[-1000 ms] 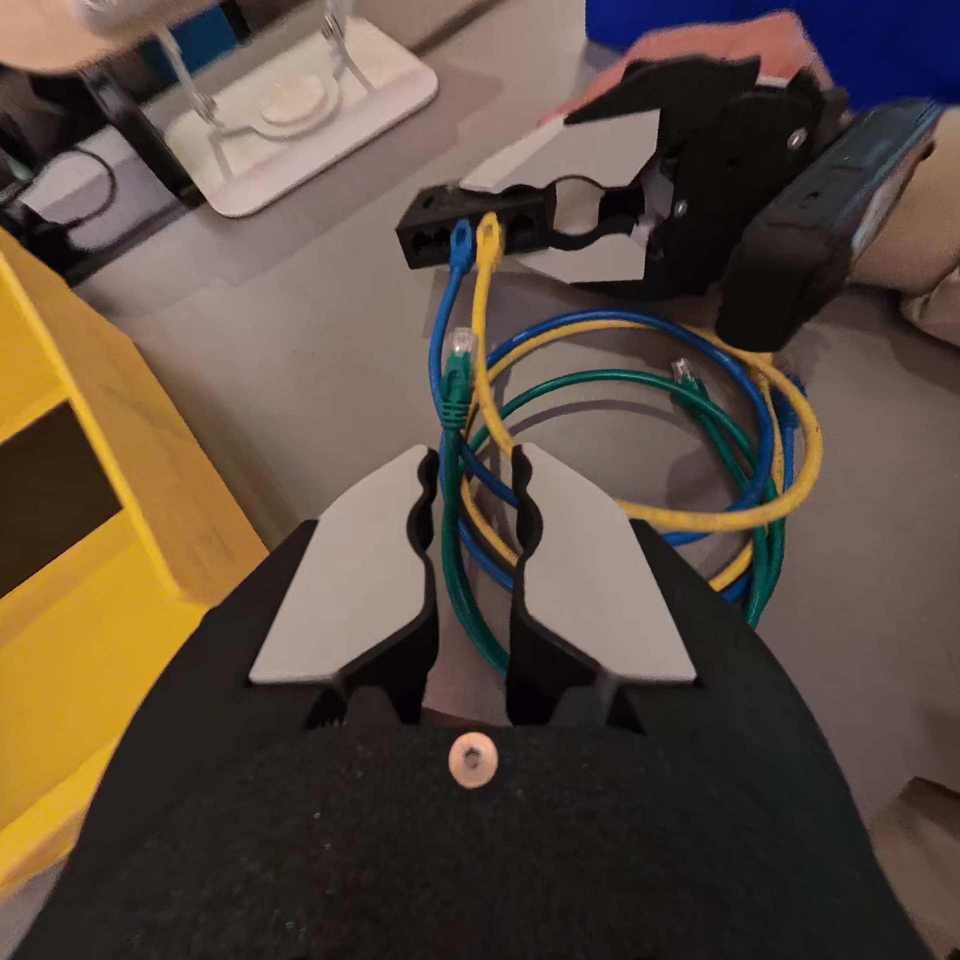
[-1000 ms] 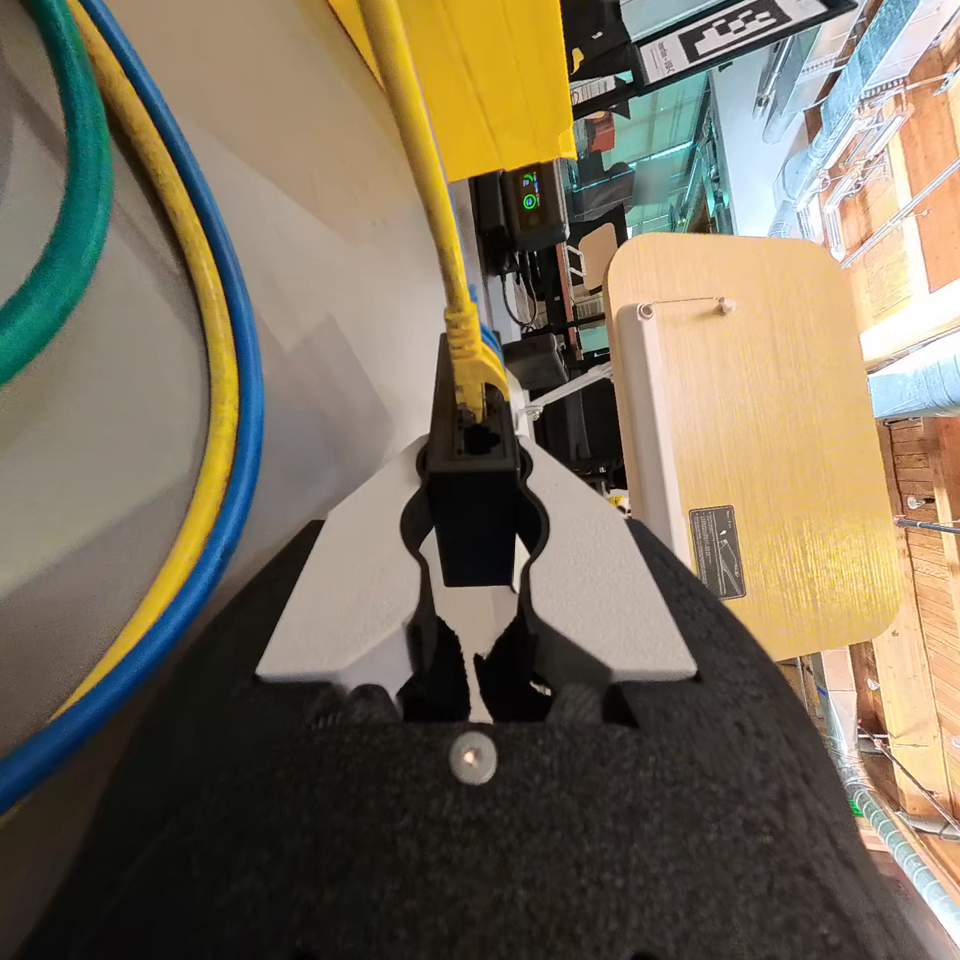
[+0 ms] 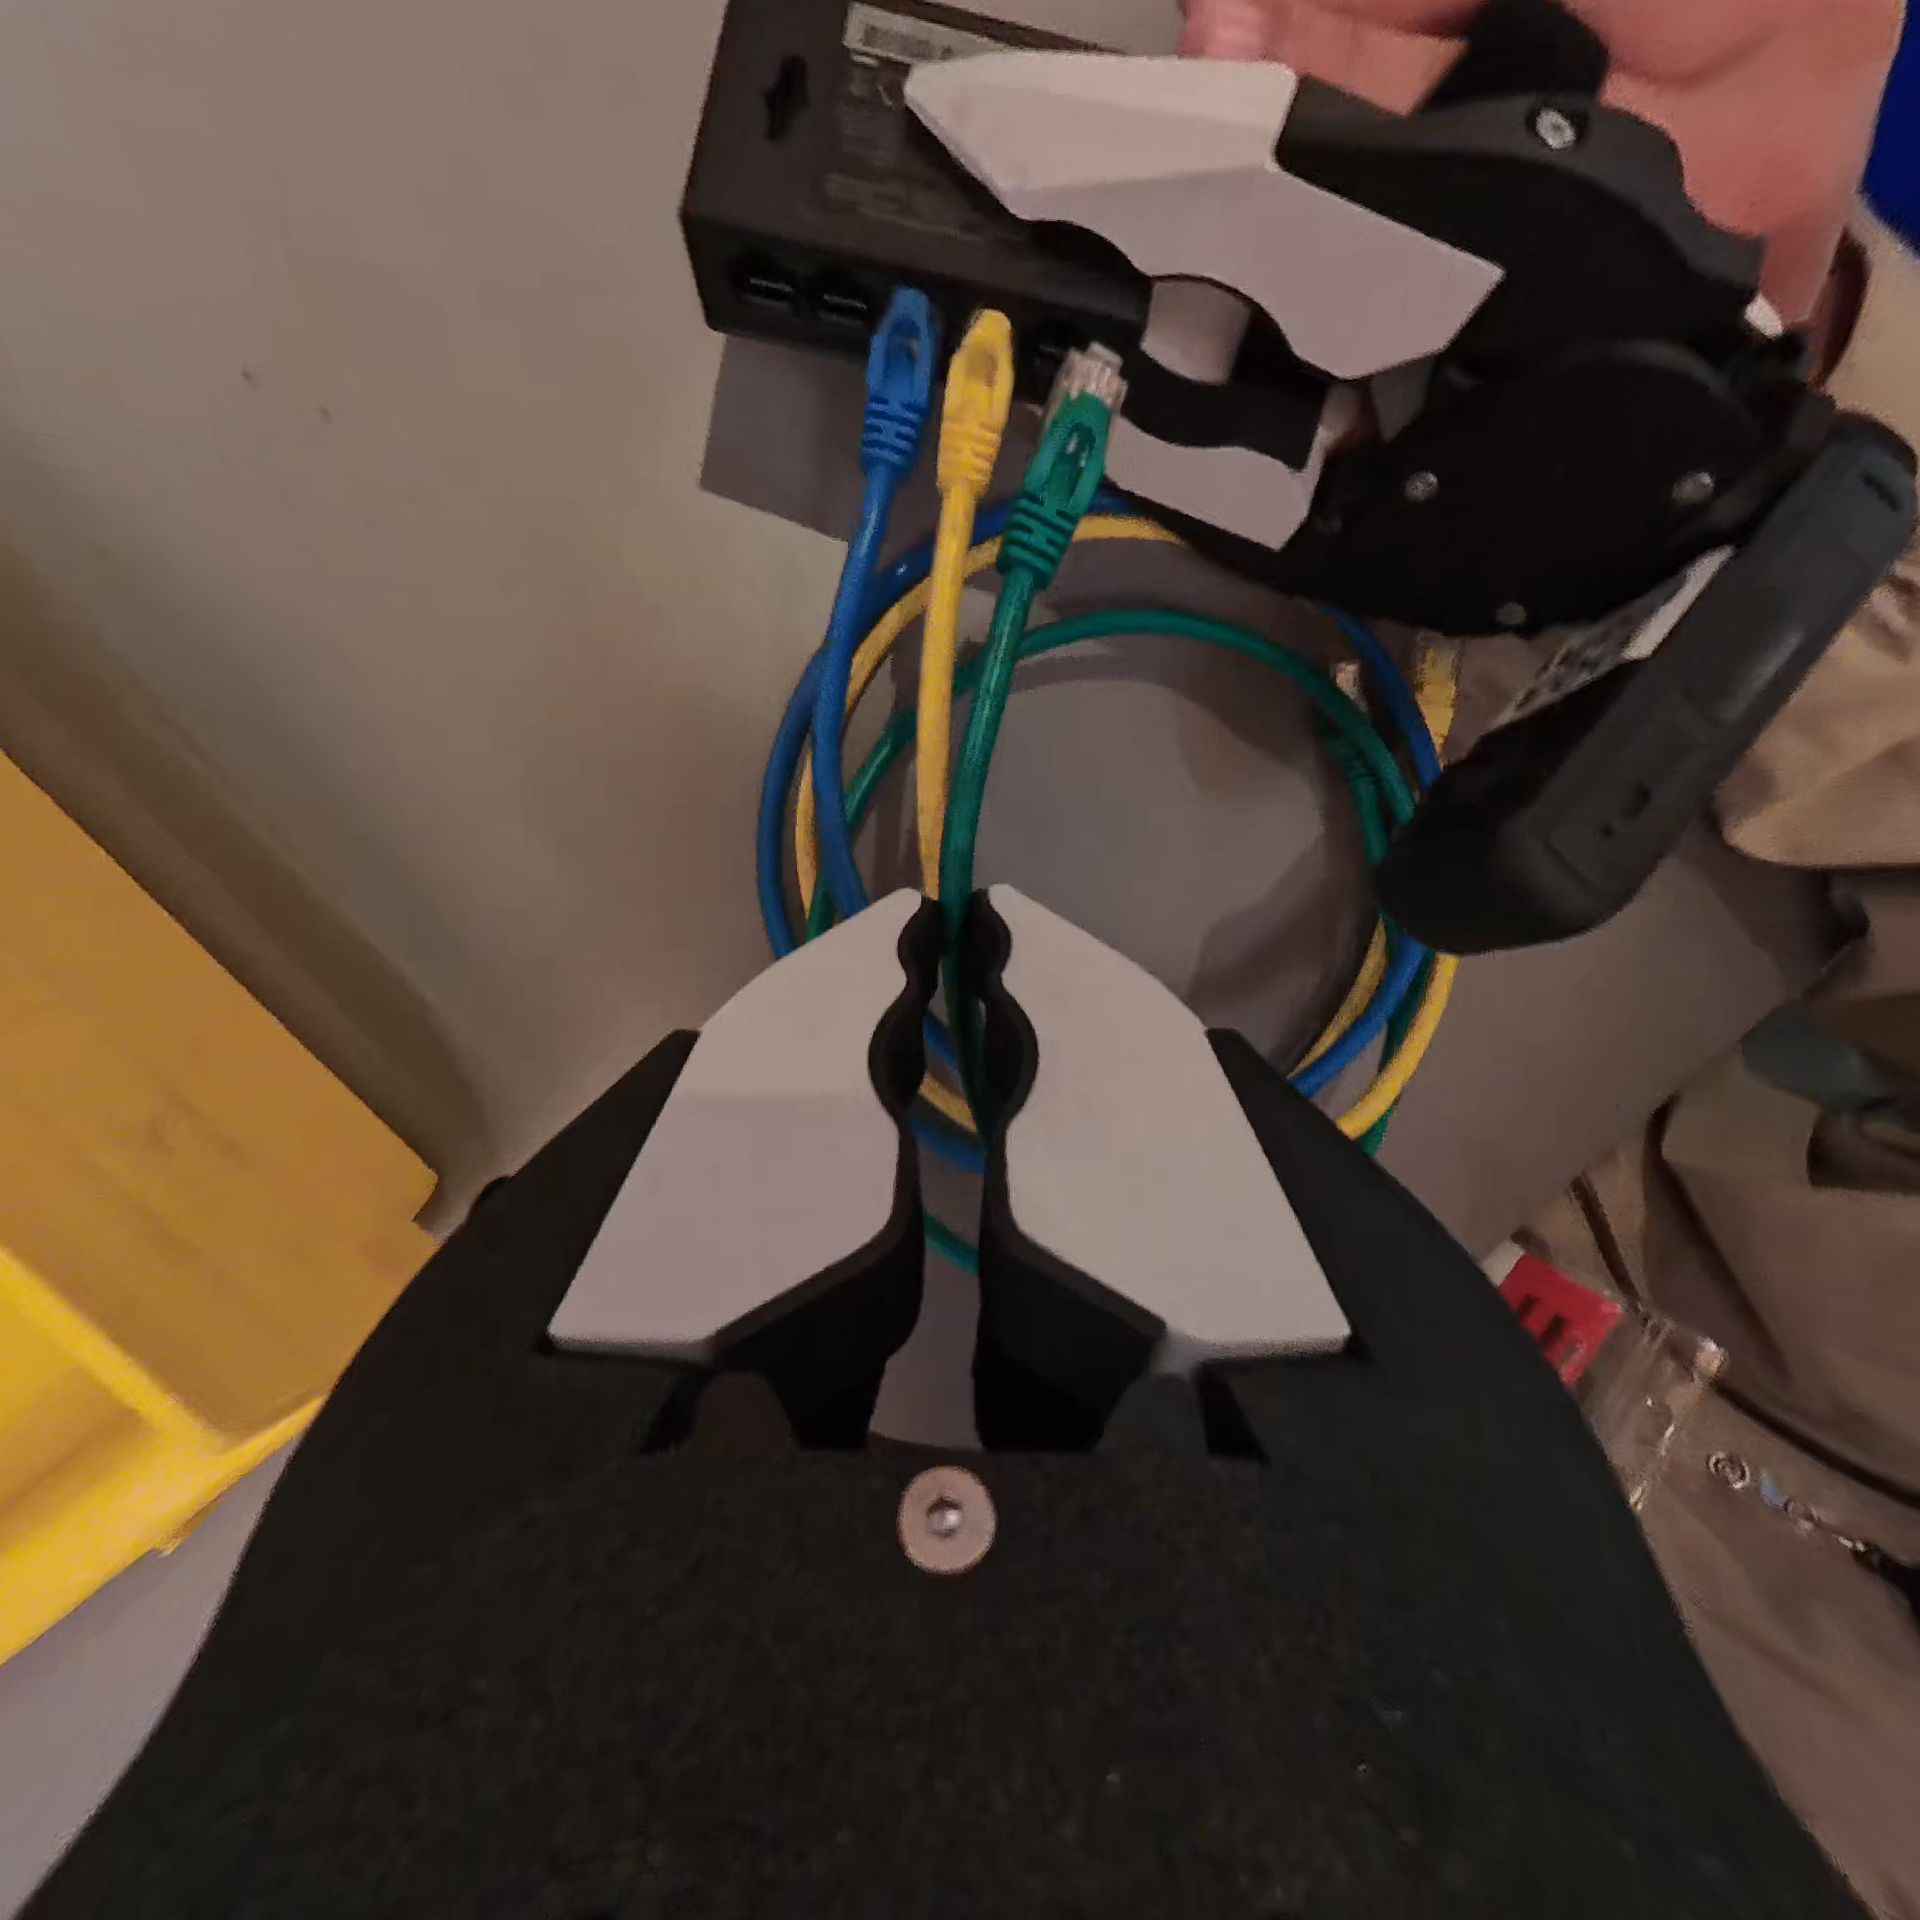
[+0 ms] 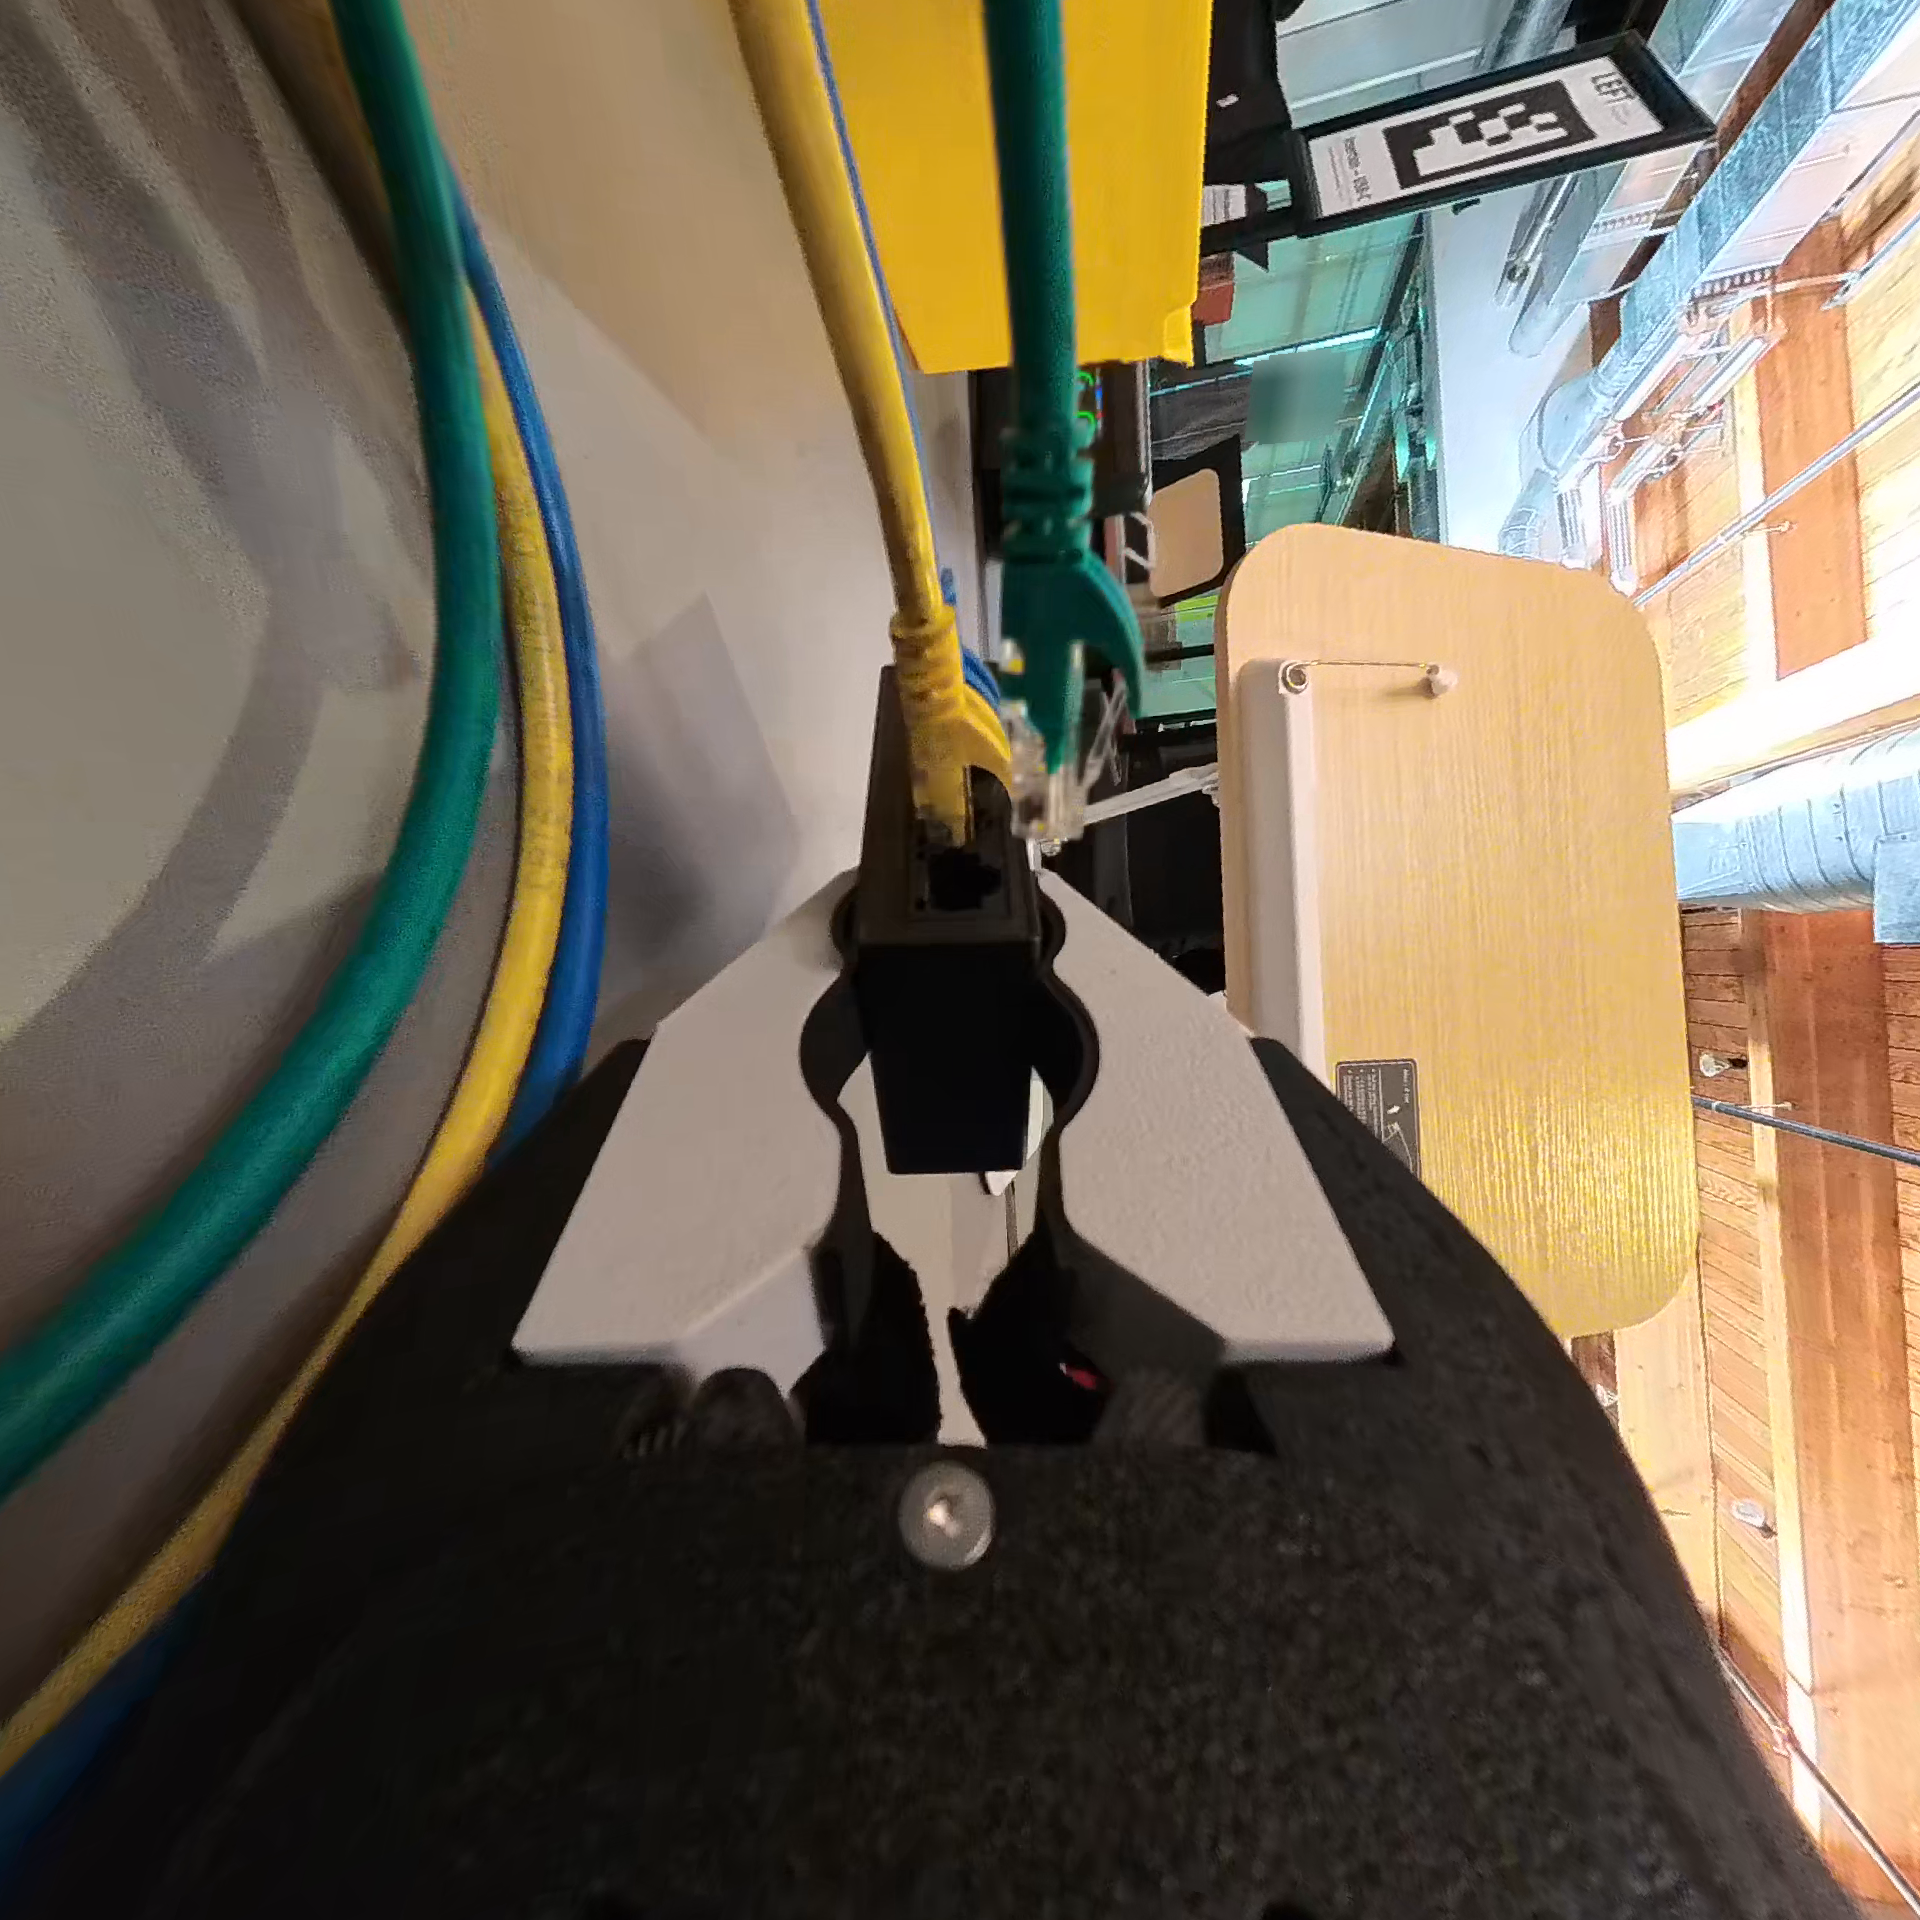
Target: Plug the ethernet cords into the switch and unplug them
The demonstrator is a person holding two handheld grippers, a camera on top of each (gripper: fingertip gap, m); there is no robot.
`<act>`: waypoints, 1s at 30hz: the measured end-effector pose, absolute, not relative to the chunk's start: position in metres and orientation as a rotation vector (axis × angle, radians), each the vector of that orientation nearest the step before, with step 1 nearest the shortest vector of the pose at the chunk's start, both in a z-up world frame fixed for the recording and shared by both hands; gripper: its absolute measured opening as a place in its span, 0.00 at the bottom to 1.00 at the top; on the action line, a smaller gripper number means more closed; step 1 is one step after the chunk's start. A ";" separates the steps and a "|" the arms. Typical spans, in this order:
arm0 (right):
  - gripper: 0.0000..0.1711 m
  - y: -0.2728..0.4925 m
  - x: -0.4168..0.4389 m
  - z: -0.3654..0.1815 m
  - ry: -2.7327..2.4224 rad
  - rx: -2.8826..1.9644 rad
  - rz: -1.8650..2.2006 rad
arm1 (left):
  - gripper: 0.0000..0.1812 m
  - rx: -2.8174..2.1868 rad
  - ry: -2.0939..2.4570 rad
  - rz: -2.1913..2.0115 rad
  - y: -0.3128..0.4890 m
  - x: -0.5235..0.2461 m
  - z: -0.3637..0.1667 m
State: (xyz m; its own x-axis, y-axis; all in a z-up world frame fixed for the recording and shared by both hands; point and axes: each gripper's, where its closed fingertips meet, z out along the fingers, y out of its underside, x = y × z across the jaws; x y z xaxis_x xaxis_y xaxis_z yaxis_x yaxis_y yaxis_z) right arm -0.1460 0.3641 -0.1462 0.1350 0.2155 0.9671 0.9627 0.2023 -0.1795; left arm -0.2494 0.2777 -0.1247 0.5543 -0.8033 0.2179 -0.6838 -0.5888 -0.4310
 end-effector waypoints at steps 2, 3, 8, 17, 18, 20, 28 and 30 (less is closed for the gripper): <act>0.16 0.364 -0.147 -0.146 -1.329 -1.254 -0.824 | 0.03 -2.515 1.228 -0.539 0.279 -0.251 -0.133; 0.16 0.364 -0.147 -0.145 -1.327 -1.253 -0.823 | 0.03 -2.520 1.225 -0.535 0.279 -0.250 -0.136; 0.16 0.363 -0.149 -0.146 -1.334 -1.249 -0.823 | 0.03 -2.522 1.189 -0.595 0.281 -0.243 -0.138; 0.16 0.365 -0.146 -0.146 -1.326 -1.256 -0.834 | 0.03 -2.532 1.094 -0.723 0.283 -0.239 -0.140; 0.16 0.365 -0.146 -0.146 -1.329 -1.255 -0.836 | 0.03 -2.534 1.085 -0.725 0.282 -0.239 -0.141; 0.16 0.365 -0.146 -0.147 -1.332 -1.256 -0.836 | 0.03 -2.535 1.063 -0.739 0.282 -0.239 -0.141; 0.16 0.365 -0.146 -0.148 -1.358 -1.230 -0.912 | 0.03 -2.547 1.009 -0.727 0.282 -0.239 -0.142; 0.16 0.367 -0.144 -0.148 -1.366 -1.227 -0.947 | 0.03 -2.549 1.019 -0.728 0.279 -0.237 -0.142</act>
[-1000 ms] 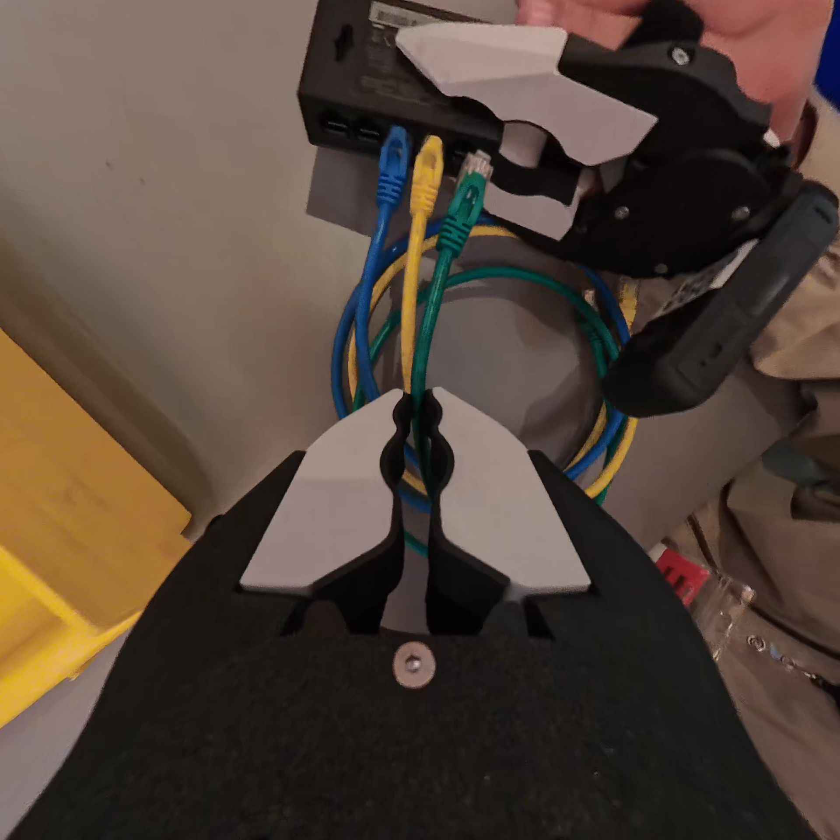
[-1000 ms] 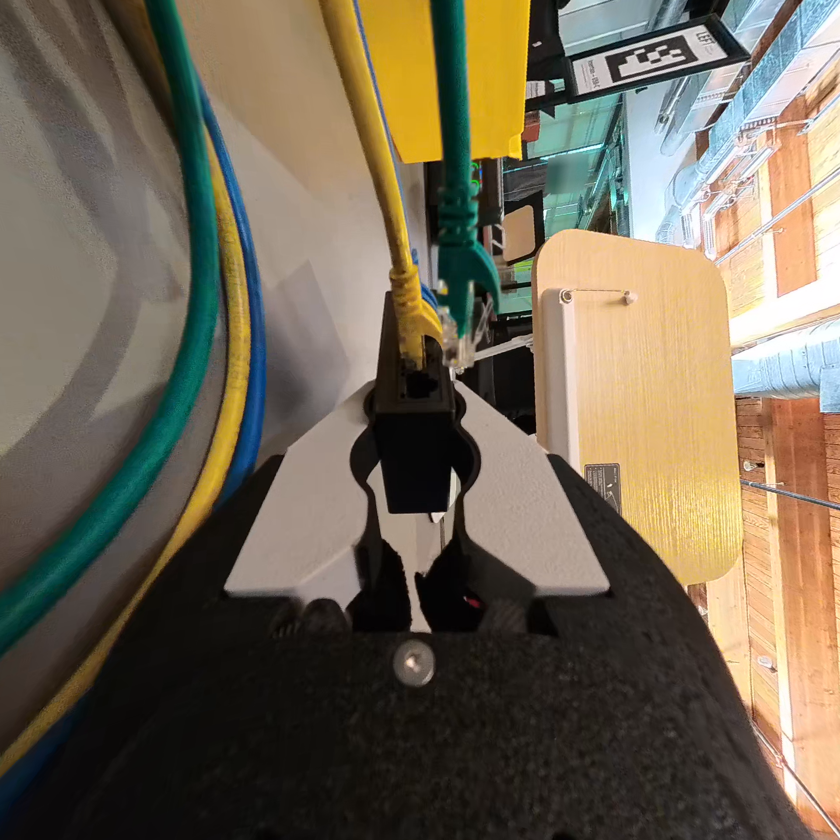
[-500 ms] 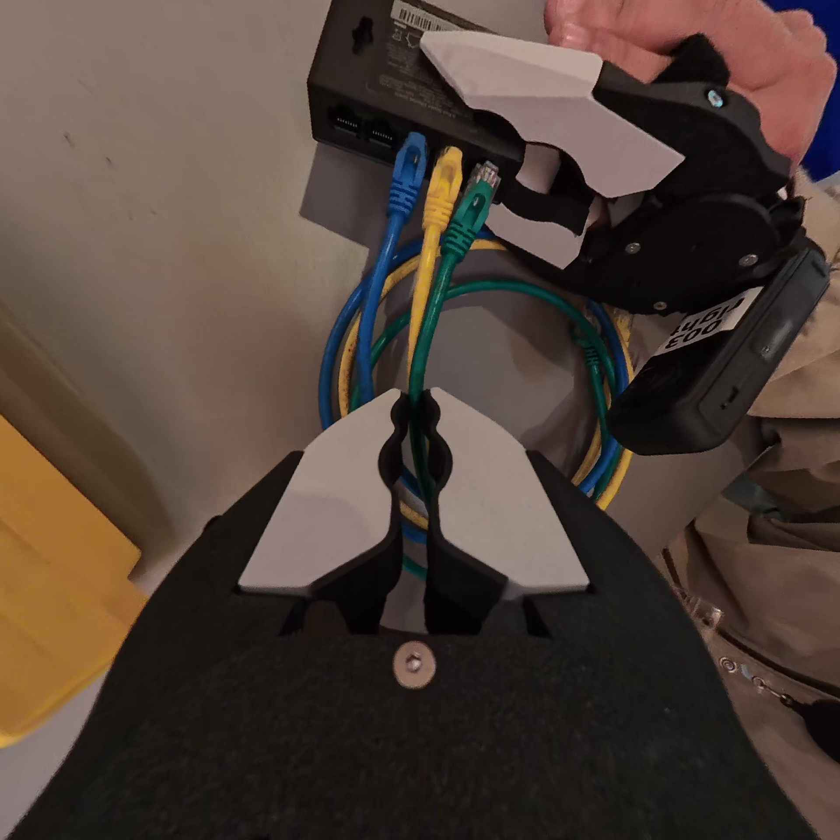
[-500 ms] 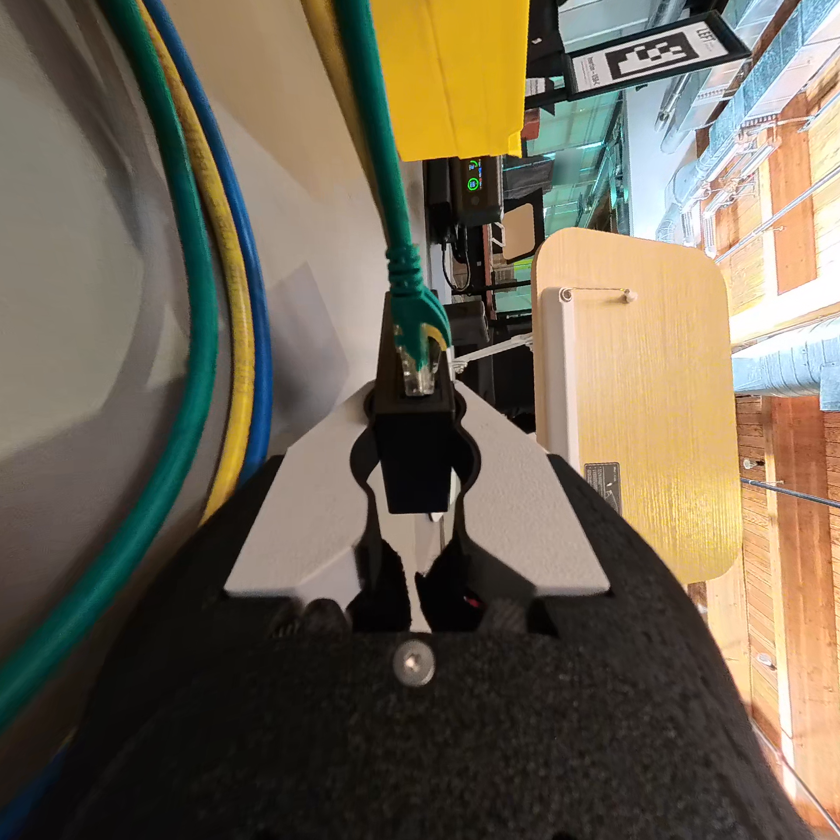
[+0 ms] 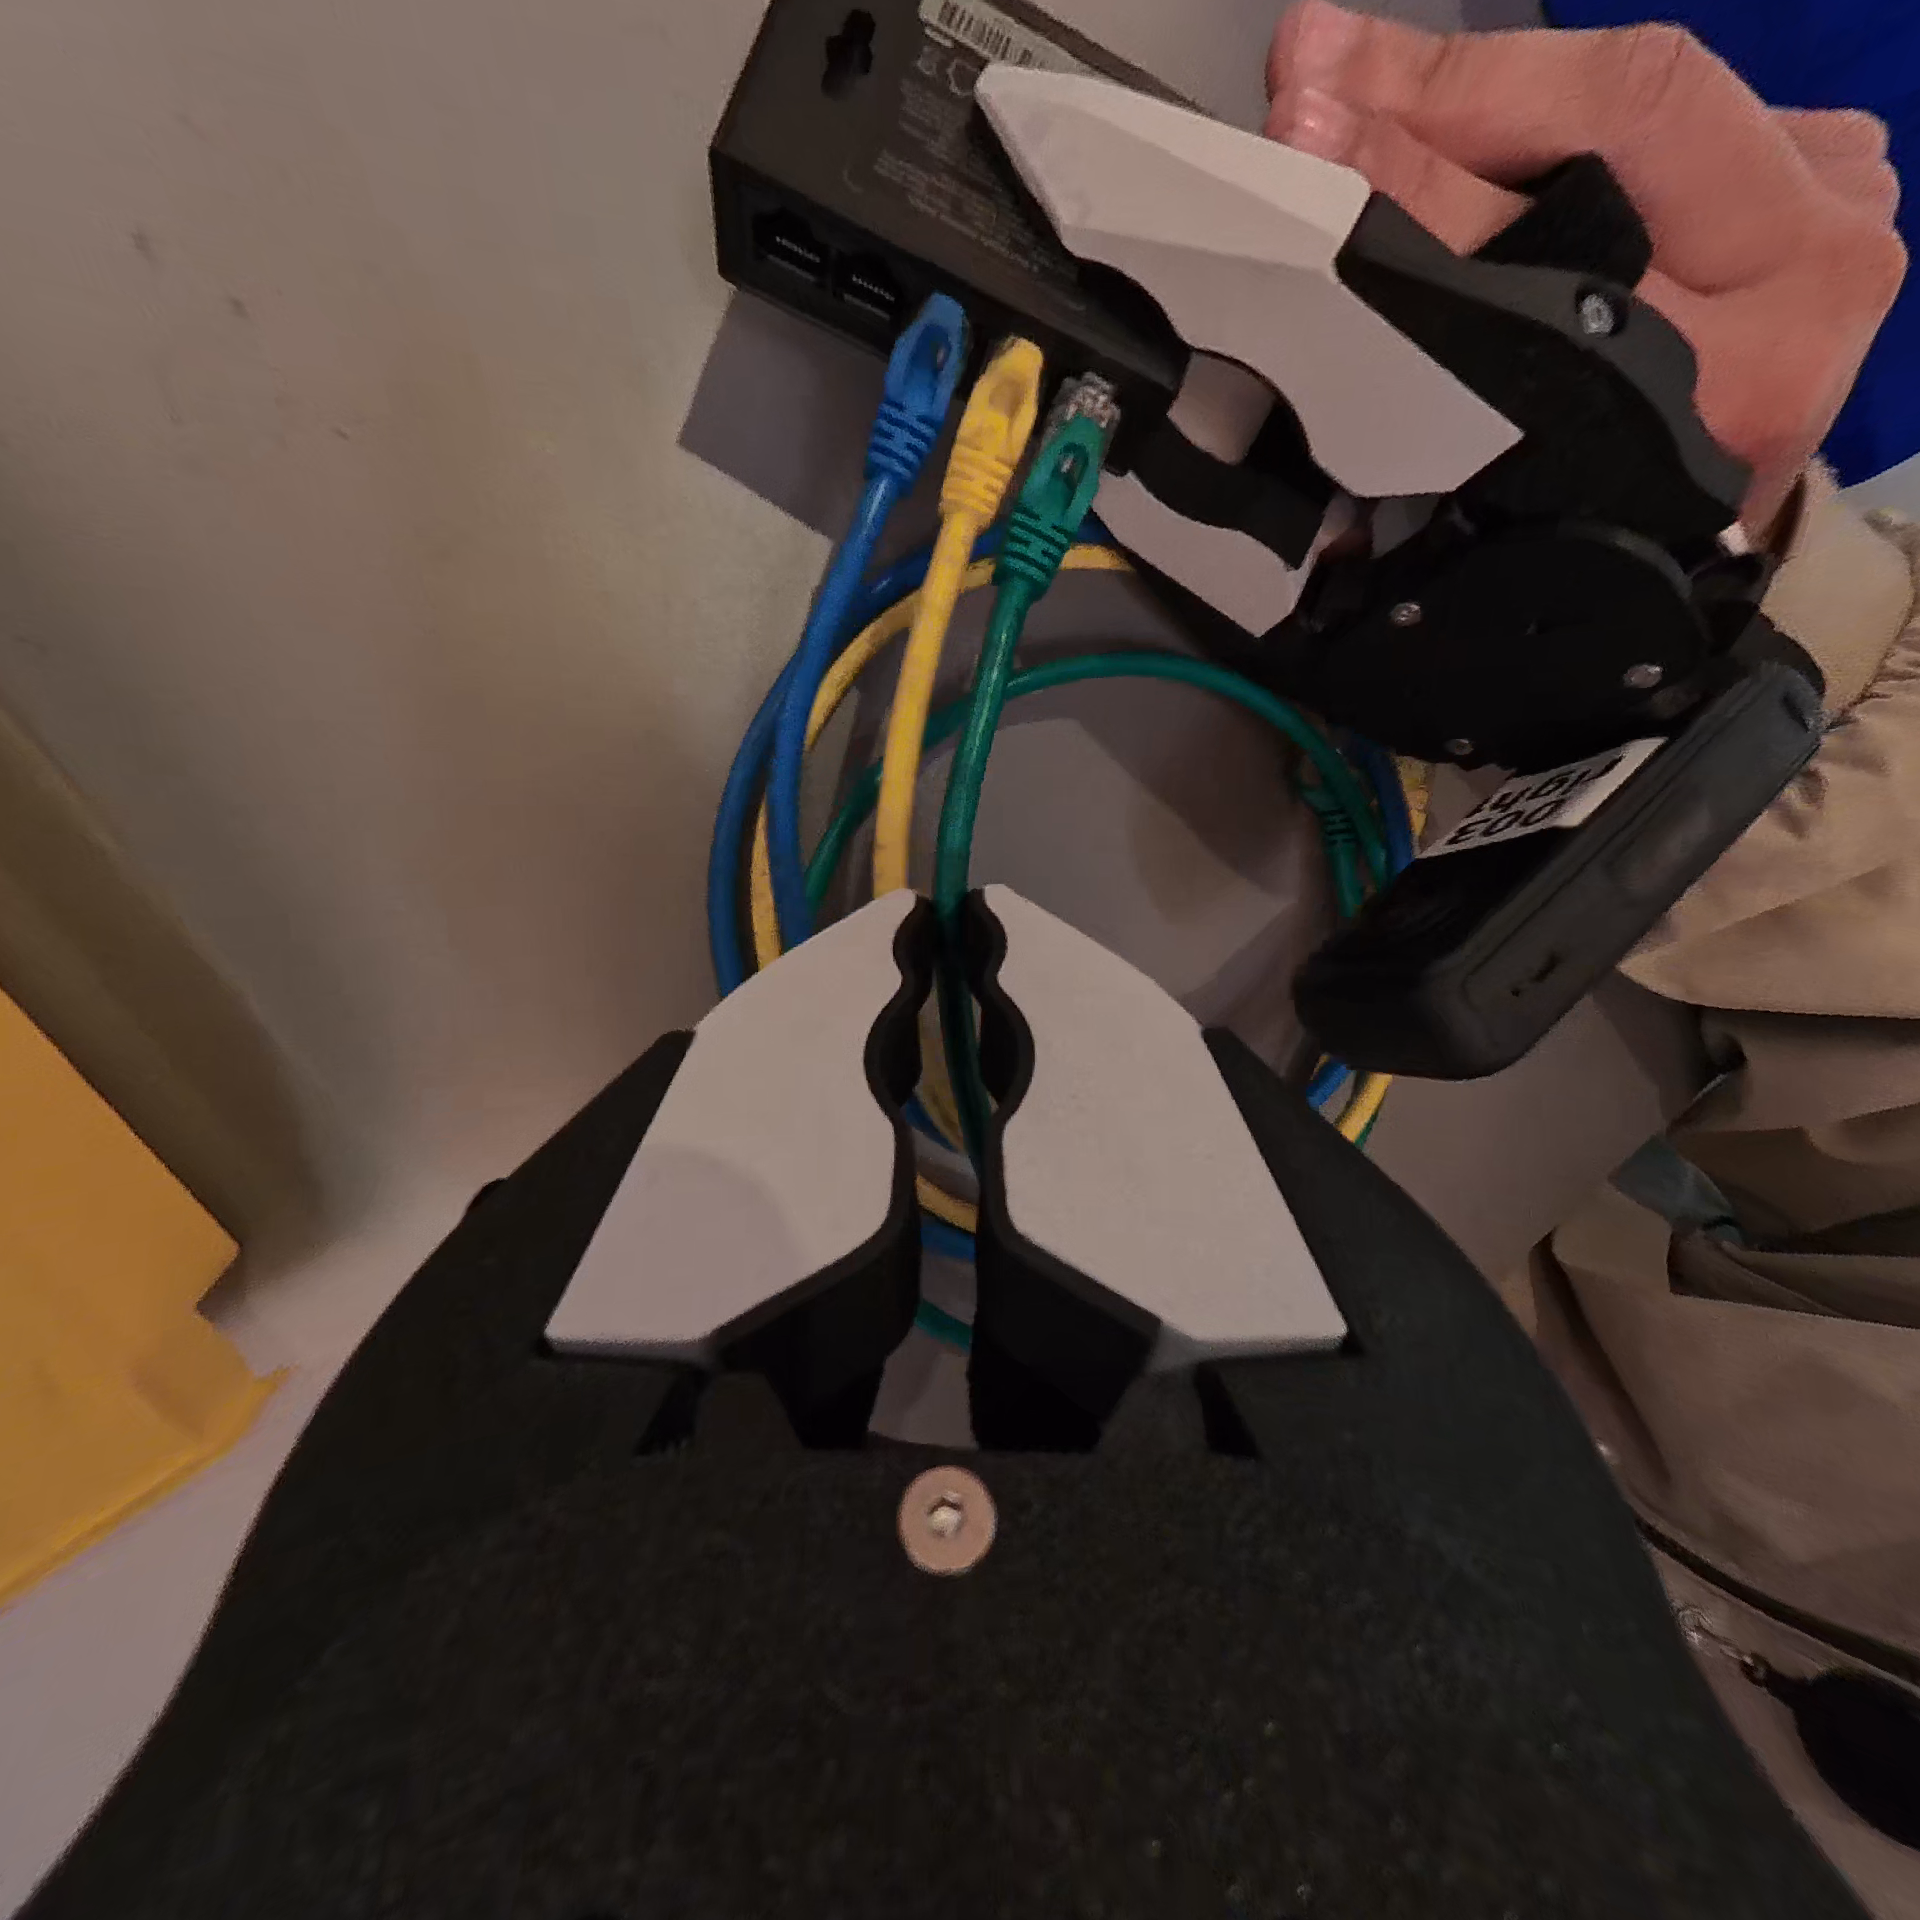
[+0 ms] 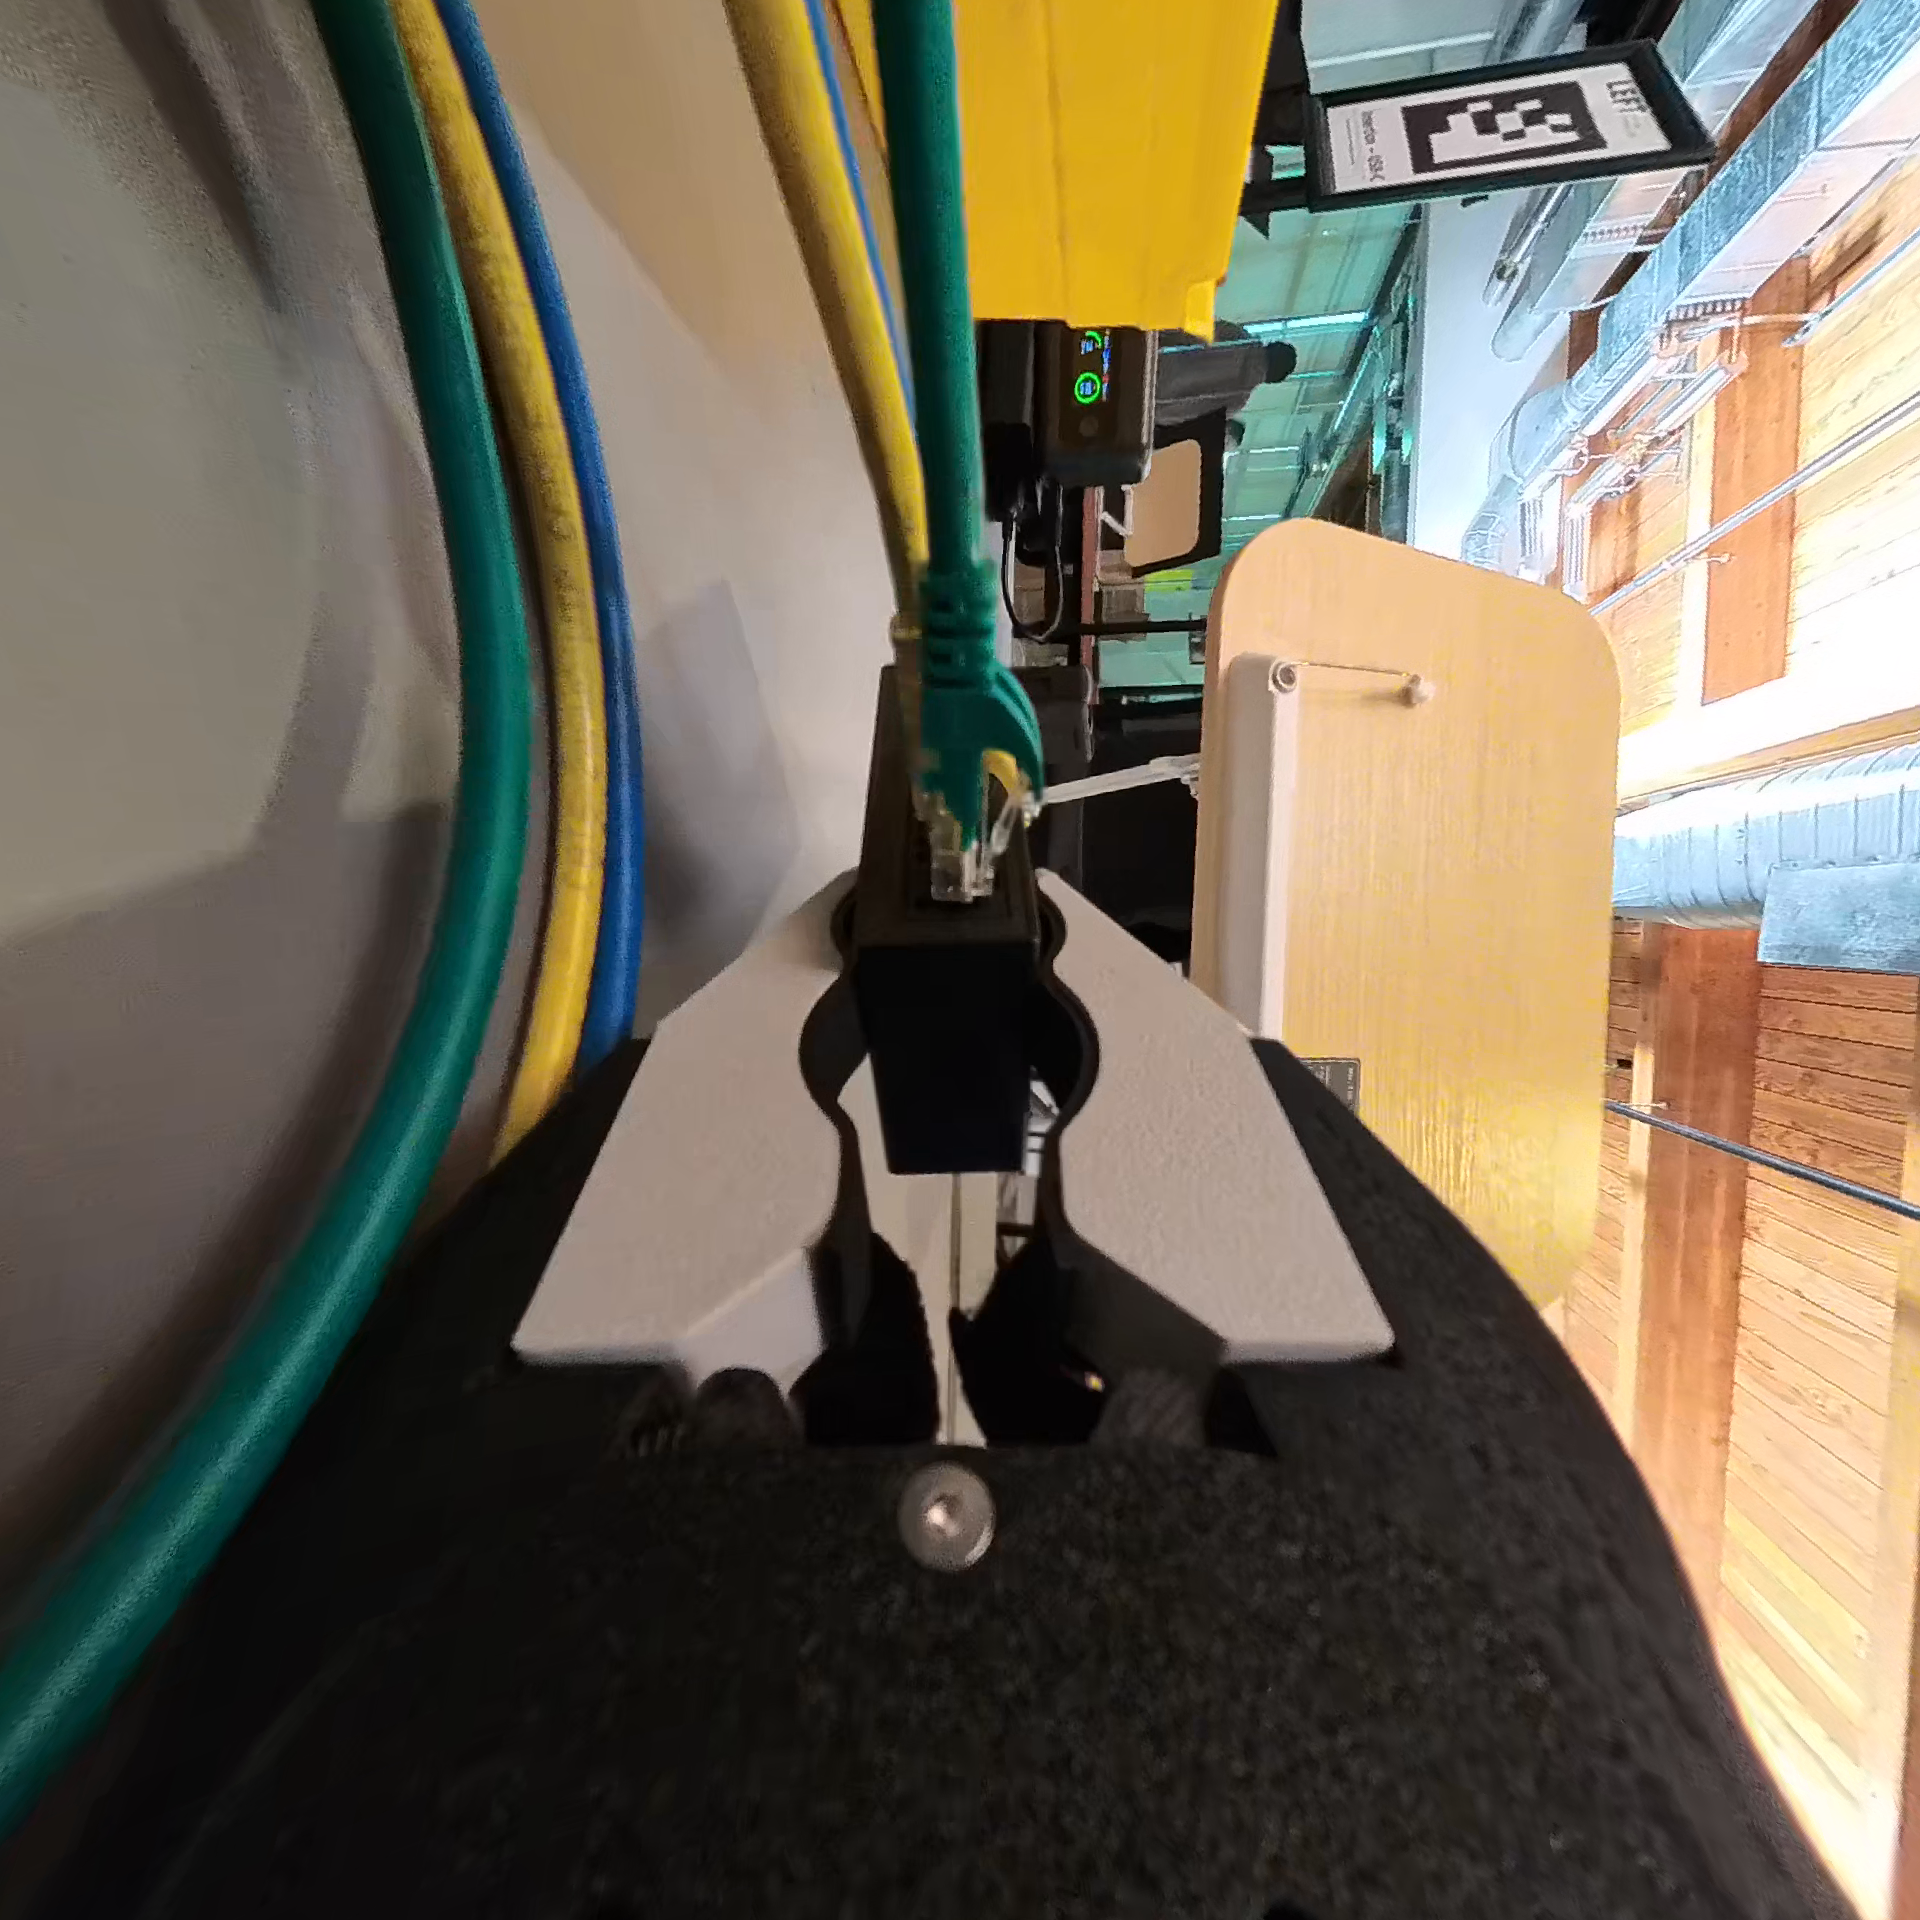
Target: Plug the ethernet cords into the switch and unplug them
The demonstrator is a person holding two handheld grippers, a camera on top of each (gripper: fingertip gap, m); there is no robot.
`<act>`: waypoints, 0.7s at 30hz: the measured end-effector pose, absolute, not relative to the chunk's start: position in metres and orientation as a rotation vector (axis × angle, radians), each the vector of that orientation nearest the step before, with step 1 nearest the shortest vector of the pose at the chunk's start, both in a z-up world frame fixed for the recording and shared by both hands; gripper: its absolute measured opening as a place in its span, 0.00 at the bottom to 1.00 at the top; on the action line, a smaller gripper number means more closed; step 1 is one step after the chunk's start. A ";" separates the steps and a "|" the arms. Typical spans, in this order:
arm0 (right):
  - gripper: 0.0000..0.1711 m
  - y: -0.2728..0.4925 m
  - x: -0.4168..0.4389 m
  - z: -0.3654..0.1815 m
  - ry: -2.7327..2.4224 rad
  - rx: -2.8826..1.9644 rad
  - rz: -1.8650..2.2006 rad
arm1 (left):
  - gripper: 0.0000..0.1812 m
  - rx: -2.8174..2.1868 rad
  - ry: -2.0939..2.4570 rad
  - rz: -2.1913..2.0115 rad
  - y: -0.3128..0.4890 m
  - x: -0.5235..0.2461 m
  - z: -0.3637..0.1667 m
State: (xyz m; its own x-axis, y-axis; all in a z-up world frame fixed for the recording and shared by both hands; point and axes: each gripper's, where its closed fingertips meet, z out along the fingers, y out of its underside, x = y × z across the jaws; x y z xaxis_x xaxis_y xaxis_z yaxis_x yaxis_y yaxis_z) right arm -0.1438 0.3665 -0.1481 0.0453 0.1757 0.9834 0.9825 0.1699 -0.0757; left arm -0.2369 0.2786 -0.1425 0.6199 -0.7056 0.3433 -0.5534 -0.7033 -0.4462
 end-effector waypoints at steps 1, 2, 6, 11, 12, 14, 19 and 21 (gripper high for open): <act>0.16 0.367 -0.144 -0.148 -1.367 -1.222 -0.956 | 0.03 -2.543 1.013 -0.747 0.278 -0.234 -0.141; 0.16 0.366 -0.146 -0.147 -1.367 -1.218 -0.946 | 0.03 -2.541 1.008 -0.767 0.276 -0.232 -0.139; 0.16 0.364 -0.145 -0.141 -1.327 -1.226 -0.907 | 0.03 -2.529 1.035 -0.744 0.276 -0.230 -0.140; 0.16 0.362 -0.142 -0.128 -1.252 -1.228 -0.857 | 0.03 -2.271 1.317 -0.507 0.280 -0.227 -0.134; 0.16 0.362 -0.141 -0.126 -1.244 -1.232 -0.847 | 0.03 -2.212 1.353 -0.464 0.281 -0.226 -0.132; 0.16 0.360 -0.142 -0.125 -1.236 -1.224 -0.823 | 0.03 -2.134 1.397 -0.432 0.281 -0.222 -0.129; 0.16 0.350 -0.158 -0.122 -1.266 -1.158 -0.795 | 0.03 -2.051 1.403 -0.551 0.277 -0.207 -0.126; 0.16 0.350 -0.158 -0.124 -1.265 -1.177 -0.800 | 0.03 -2.059 1.396 -0.554 0.279 -0.207 -0.128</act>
